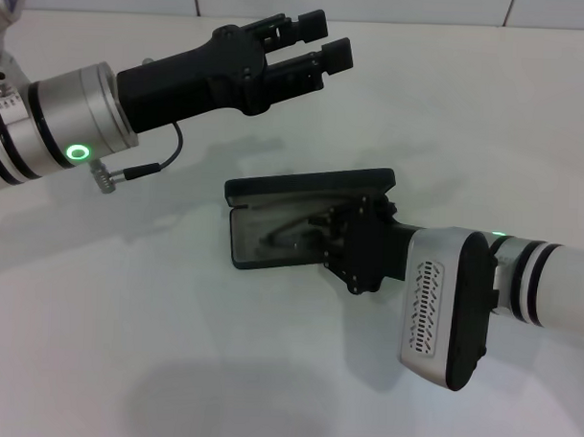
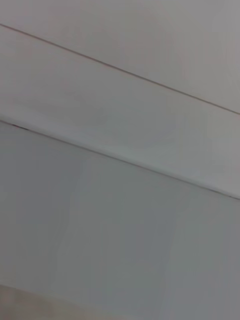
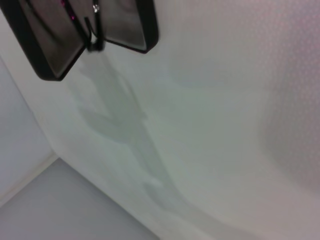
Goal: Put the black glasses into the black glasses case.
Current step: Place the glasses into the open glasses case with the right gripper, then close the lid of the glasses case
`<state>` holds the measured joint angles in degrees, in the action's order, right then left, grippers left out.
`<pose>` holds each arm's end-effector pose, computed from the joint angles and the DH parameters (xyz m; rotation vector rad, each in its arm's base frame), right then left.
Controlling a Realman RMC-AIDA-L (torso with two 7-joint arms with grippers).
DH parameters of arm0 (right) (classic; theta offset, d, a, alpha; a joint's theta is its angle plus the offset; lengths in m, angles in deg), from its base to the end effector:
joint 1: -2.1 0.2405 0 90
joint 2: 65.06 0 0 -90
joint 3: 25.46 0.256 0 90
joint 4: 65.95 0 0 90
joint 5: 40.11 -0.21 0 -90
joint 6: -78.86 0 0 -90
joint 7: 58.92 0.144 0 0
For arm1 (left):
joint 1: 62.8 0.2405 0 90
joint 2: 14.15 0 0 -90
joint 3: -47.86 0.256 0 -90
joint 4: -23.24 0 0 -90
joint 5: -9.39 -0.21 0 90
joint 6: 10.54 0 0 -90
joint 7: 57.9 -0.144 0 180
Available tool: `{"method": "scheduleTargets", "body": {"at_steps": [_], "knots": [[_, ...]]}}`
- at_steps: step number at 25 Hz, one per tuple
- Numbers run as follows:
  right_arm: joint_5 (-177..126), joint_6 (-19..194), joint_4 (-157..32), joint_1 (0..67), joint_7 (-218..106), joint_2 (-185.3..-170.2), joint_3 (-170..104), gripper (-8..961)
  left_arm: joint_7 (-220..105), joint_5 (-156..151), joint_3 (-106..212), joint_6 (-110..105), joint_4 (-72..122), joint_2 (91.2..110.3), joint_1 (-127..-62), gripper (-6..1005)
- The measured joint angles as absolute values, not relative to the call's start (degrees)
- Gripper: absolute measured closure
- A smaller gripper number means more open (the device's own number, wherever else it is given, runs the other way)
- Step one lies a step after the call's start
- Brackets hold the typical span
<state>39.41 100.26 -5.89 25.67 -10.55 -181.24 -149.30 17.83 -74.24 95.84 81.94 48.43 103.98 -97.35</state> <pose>0.1703 0.3174 -0.1345 -2.5334 -0.6730 0.0674 -0.2031 0.3473 0.0021 -2.5293 -0.5933 -1.3388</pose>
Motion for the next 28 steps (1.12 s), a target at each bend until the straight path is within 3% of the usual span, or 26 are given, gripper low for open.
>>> {"method": "scheduleTargets", "body": {"at_steps": [12, 21, 28], "knots": [[37.9, 109.4, -5.0, 23.9, -4.5, -180.72, -145.1, 734, 18.1, -74.2, 95.8, 81.9, 48.3, 104.06, -96.6, 352], [38.2, 141.2, -10.6, 21.8, -2.3, -180.57, -123.1, 736, 19.4, -75.9, 95.8, 78.1, 48.0, 104.07, -96.9, 355], [39.7, 160.8, -22.8, 22.0, -2.8, -179.23, -100.3, 733, 24.0, -82.0, 95.8, 65.1, 48.5, 104.27, -98.0, 358]]}}
